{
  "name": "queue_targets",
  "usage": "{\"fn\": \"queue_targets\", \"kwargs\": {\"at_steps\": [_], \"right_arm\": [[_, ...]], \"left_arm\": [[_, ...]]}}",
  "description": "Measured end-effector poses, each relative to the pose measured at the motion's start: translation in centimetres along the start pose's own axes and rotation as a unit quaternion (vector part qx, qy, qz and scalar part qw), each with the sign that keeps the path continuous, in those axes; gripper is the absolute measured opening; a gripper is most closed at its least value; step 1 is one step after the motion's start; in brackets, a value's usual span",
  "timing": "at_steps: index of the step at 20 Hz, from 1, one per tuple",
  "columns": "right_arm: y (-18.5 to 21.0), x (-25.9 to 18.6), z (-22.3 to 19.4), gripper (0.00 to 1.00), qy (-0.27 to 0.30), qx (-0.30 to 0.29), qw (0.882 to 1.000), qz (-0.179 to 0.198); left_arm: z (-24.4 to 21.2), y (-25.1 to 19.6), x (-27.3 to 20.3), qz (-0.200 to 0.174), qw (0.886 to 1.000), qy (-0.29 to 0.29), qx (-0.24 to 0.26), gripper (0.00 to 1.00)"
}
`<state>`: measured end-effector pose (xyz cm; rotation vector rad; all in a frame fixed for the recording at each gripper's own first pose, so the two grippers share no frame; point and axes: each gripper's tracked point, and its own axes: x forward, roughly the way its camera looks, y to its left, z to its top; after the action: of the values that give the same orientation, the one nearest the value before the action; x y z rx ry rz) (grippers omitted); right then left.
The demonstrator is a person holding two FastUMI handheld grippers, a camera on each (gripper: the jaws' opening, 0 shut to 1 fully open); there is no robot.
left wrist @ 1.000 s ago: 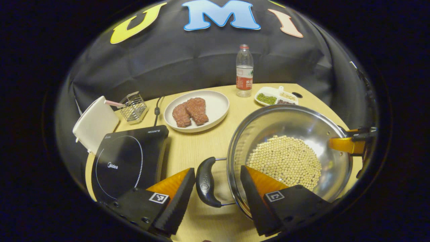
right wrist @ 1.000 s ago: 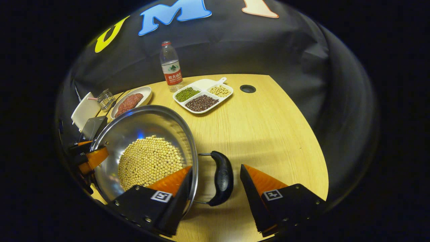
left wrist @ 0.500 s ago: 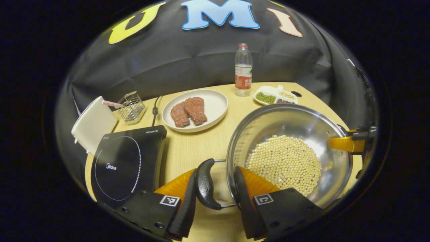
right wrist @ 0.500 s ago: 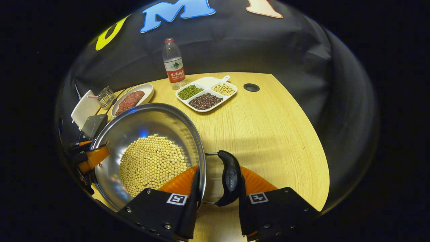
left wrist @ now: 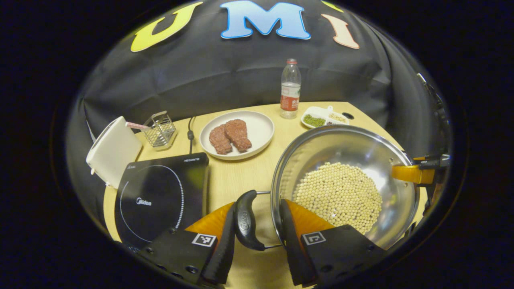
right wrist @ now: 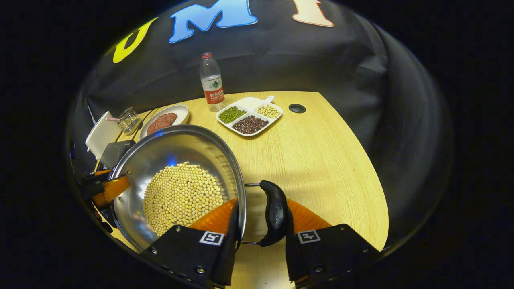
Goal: First push the handle of the pot to place it horizontally, then grasp the pot with both hands and set it on the induction cooktop.
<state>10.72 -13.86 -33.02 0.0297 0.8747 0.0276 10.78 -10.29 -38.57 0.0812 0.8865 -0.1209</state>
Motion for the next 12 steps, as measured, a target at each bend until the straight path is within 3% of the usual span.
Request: {"fn": "queue_targets", "kwargs": {"at_steps": [2,3,9,10,12], "right_arm": [[0.9,-1.4,0.0,0.52,-0.004,0.003,1.000,-0.002],[1.3,-2.2,-0.1,0.52,-0.006,0.003,1.000,-0.003],[4.6,-5.5,-0.4,0.51,-0.010,0.000,1.000,-0.007],[5.3,-6.0,-0.5,0.51,-0.010,-0.001,1.000,-0.008],[6.7,-6.6,-0.7,0.51,-0.010,-0.001,1.000,-0.007]], "left_arm": [[0.5,0.7,-1.5,-0.003,1.000,-0.004,0.001,0.64],[0.7,1.1,-2.2,-0.004,1.000,-0.004,0.000,0.60],[0.0,4.1,-6.0,-0.015,1.000,-0.004,-0.007,0.60],[-0.1,4.8,-6.5,-0.017,1.000,-0.006,-0.009,0.67],[-0.2,6.2,-7.2,-0.016,1.000,-0.006,-0.009,0.63]]}}
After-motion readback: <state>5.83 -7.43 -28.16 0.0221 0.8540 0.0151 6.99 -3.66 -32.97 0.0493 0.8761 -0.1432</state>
